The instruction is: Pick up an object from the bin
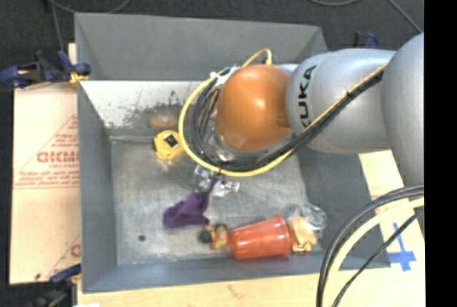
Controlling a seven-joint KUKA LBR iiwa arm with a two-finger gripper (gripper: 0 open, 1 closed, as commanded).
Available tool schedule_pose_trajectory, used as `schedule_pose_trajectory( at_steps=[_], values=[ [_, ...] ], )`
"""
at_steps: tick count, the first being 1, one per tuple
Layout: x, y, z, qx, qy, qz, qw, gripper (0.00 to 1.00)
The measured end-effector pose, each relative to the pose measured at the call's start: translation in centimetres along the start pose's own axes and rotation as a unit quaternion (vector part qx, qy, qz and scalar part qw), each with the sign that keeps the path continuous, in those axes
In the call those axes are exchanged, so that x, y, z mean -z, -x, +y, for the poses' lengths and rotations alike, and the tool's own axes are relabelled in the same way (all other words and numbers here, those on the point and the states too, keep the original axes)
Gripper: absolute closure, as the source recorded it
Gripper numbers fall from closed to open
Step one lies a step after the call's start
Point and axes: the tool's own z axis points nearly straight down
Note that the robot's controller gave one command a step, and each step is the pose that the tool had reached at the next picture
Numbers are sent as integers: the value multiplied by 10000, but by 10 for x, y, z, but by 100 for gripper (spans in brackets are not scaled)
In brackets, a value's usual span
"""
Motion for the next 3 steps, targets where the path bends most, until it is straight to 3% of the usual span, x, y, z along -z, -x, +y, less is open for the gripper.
schedule_pose_trajectory(
  at_steps=[2,3],
  values=[
    [0,0,-1,-32,6,-3,10000,100],
    [116,-6,-5,-535,24,-54,9985,100]
  ],
)
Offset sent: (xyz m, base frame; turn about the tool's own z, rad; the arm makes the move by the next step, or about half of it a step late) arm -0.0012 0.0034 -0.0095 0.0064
